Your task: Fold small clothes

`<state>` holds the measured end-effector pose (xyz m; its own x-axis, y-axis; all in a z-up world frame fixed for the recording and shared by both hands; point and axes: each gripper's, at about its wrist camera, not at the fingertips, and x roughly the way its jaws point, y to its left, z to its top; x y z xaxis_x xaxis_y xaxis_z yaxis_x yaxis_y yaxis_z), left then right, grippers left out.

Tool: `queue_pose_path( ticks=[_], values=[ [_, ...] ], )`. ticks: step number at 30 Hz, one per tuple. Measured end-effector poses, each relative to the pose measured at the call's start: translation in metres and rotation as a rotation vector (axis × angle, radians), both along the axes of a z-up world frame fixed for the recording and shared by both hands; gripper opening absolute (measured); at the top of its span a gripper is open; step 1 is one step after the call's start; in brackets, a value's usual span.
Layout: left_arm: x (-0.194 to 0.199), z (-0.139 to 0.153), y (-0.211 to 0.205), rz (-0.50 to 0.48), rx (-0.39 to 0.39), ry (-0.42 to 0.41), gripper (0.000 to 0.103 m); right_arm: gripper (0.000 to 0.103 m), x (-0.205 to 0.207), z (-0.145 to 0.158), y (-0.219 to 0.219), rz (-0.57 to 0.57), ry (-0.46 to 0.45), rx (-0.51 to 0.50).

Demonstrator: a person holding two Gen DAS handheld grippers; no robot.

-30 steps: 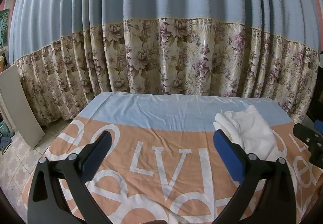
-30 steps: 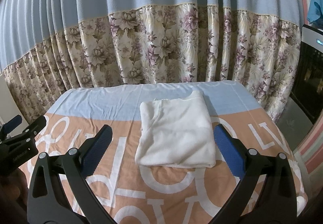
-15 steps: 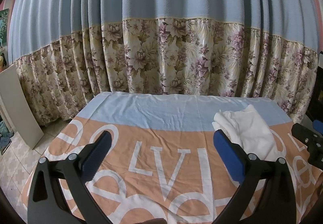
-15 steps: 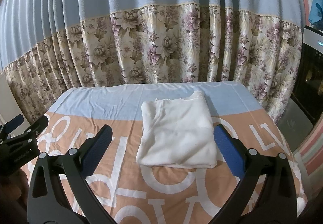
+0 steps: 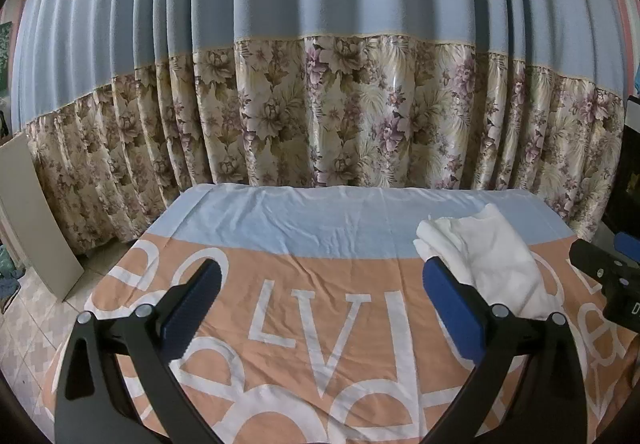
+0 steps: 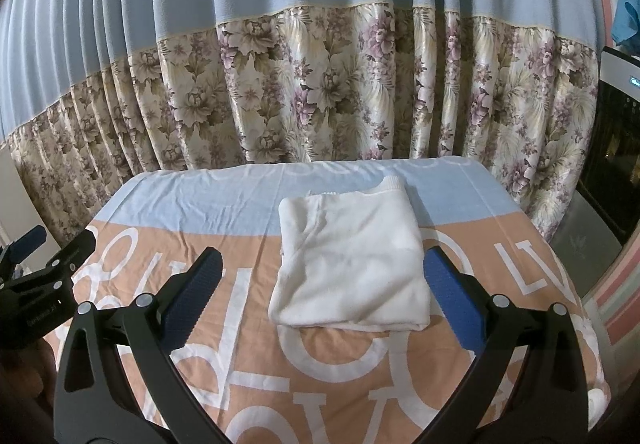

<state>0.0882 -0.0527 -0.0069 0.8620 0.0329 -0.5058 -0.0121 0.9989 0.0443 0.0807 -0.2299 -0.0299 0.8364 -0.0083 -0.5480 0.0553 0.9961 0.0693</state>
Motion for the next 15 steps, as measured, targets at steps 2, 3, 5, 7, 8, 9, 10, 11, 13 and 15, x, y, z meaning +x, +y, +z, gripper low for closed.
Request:
queue_pose_path(
  ticks=[2, 3, 5, 7, 8, 9, 10, 11, 13, 15],
  values=[
    [0.0009, 0.0004, 0.0003, -0.001, -0.005, 0.002, 0.101, 0.100, 0.0003, -0.0002, 0.0009, -0.001, 0.000, 0.000],
    [0.0006, 0.0002, 0.0005, 0.001, -0.005, 0.002, 0.101, 0.100, 0.0000, -0.0014, 0.0006, 0.000, 0.000, 0.000],
    [0.0005, 0.0000, 0.0005, 0.004, 0.001, -0.003, 0.101, 0.100, 0.0004, -0.0018, 0.0019, 0.000, 0.001, -0.002],
    [-0.0001, -0.0012, -0.0009, 0.009, 0.008, -0.004, 0.101, 0.100, -0.0002, -0.0012, 0.0005, 0.000, 0.001, 0.000],
    [-0.0006, -0.0014, -0.0010, 0.012, 0.010, -0.007, 0.101, 0.100, 0.0003, -0.0016, 0.0019, -0.001, 0.001, -0.001],
    [-0.0014, -0.0014, -0.0011, 0.013, 0.009, -0.013, 0.101, 0.100, 0.0000, -0.0011, 0.0008, 0.000, 0.001, -0.002],
    [-0.0011, -0.0011, -0.0014, 0.011, 0.011, -0.017, 0.101, 0.100, -0.0001, -0.0010, 0.0008, 0.000, 0.001, 0.000],
    [-0.0011, -0.0009, -0.0019, 0.010, 0.012, -0.019, 0.101, 0.100, -0.0007, -0.0027, 0.0008, 0.002, 0.002, -0.002],
    [-0.0009, 0.0000, -0.0022, 0.008, 0.011, -0.023, 0.101, 0.100, -0.0004, -0.0041, 0.0018, 0.004, 0.003, -0.002],
    [-0.0013, 0.0009, -0.0028, 0.000, 0.009, -0.026, 0.101, 0.100, -0.0004, -0.0040, 0.0023, 0.002, 0.004, -0.002]
  ],
)
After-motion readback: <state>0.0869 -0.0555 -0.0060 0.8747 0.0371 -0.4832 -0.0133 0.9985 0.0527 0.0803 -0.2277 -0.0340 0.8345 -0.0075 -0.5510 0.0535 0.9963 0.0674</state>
